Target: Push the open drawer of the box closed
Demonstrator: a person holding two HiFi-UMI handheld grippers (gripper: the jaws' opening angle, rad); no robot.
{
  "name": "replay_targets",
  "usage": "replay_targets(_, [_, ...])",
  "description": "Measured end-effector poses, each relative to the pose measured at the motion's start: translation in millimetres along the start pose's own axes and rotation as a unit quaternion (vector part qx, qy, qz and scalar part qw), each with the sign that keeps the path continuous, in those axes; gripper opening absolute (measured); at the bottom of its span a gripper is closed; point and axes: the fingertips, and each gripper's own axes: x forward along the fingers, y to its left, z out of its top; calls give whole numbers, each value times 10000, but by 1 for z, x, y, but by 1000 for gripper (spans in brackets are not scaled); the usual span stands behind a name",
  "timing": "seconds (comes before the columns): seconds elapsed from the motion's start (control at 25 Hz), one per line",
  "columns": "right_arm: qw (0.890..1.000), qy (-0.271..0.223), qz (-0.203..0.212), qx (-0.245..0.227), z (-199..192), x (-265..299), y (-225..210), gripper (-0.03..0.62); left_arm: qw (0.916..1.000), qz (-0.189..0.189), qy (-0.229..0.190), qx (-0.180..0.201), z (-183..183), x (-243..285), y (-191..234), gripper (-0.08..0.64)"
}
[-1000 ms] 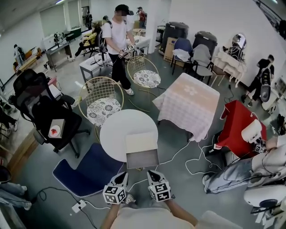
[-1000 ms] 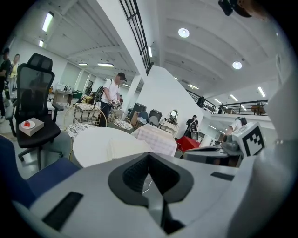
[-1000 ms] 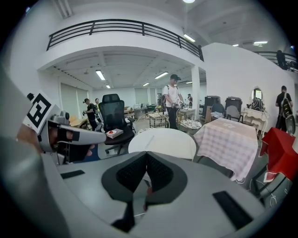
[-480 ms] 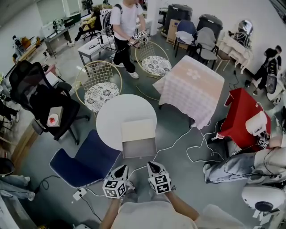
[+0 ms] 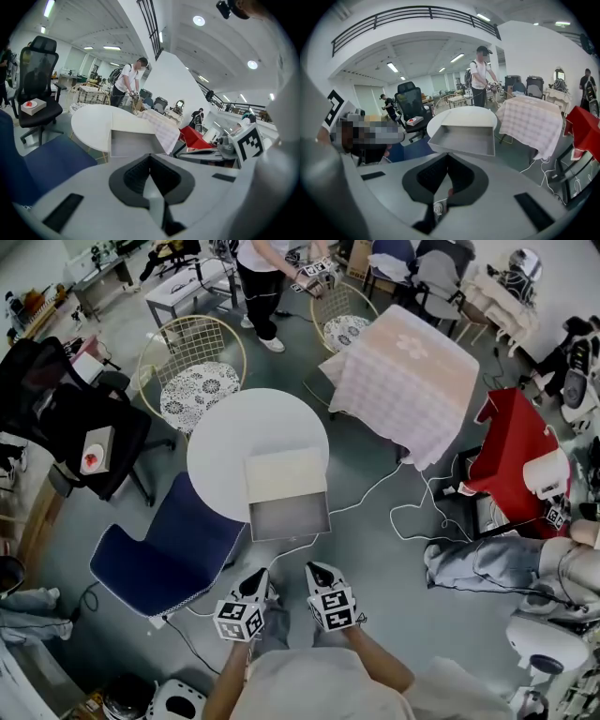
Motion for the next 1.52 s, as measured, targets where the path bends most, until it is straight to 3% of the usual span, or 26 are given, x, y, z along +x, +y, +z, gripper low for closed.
replay_targets(0.8, [9975, 630, 166, 263, -47, 54, -6, 18, 9986, 131, 416, -292, -46, 15, 23, 12])
replay_targets(0.84, [9972, 668, 201, 271, -48, 57, -6, 44, 9985, 125, 444, -302, -48, 15, 22, 12])
replay_targets(0.88, [9969, 701, 226, 281, -49, 60, -6, 113, 9983, 117, 470, -309, -50, 14, 21, 12])
replay_targets(0.96, [9965, 752, 228, 282, -51, 67, -8, 157, 9982, 104, 485, -332, -52, 14, 21, 12])
replay_targets(1.28, [9953, 942, 113, 199, -65, 87, -15, 172, 9978, 115, 504, -409, -61, 10, 22, 12])
replay_targets(1.52, [9960, 852, -1, 254, -55, 110, -17, 169, 9977, 73, 563, -372, -64, 8, 22, 12])
